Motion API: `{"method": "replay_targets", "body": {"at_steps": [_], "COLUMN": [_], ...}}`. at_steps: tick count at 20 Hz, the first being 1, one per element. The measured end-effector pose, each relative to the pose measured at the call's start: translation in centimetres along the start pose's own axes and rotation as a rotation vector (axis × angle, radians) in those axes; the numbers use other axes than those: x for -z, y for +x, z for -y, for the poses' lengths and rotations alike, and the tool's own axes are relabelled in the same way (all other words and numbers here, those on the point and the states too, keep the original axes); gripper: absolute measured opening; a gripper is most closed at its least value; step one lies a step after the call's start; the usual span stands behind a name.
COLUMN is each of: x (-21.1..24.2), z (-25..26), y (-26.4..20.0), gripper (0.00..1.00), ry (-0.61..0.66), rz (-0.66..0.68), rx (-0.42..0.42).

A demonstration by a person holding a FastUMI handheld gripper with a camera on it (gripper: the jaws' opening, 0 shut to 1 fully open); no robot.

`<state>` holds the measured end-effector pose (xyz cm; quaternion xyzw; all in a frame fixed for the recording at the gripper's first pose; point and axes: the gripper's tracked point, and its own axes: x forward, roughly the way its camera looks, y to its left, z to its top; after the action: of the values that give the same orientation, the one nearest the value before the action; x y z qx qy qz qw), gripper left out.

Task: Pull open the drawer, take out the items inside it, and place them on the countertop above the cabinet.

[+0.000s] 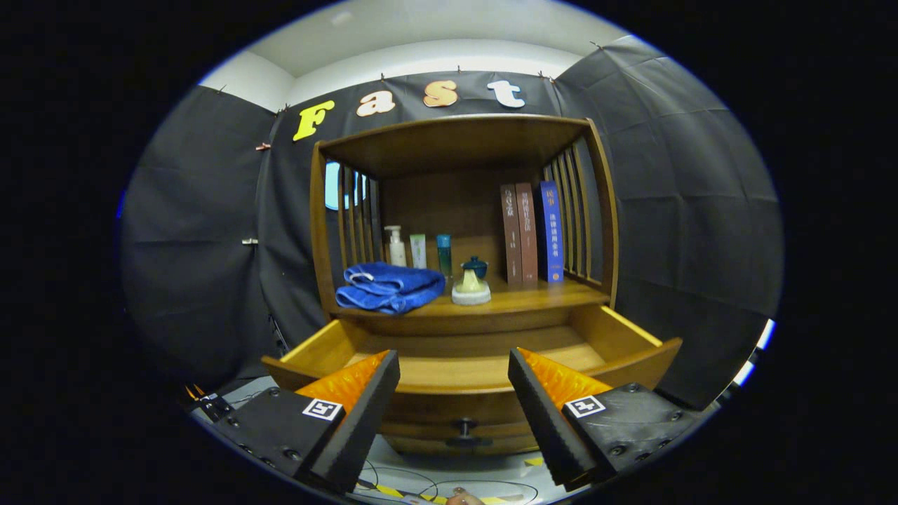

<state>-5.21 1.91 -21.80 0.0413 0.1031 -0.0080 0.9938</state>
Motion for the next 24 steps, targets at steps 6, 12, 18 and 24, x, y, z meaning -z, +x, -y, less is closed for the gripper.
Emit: {"method": "replay_targets", "body": {"at_steps": [6,12,18,24], "x": [6.5,8.1,7.8,6.7], "z": [0.7,1.4,1.5,1.7], "y": [1.6,2.7,3.4,7.8], "gripper": [1.00,0.98,0.97,0.97], "ry": [0.006,0.028,0.035,0.031], "rz": [-0.081,-0.108,-0.091,-0.066], "rx": [0.016,0.045,0.063,0.065]}}
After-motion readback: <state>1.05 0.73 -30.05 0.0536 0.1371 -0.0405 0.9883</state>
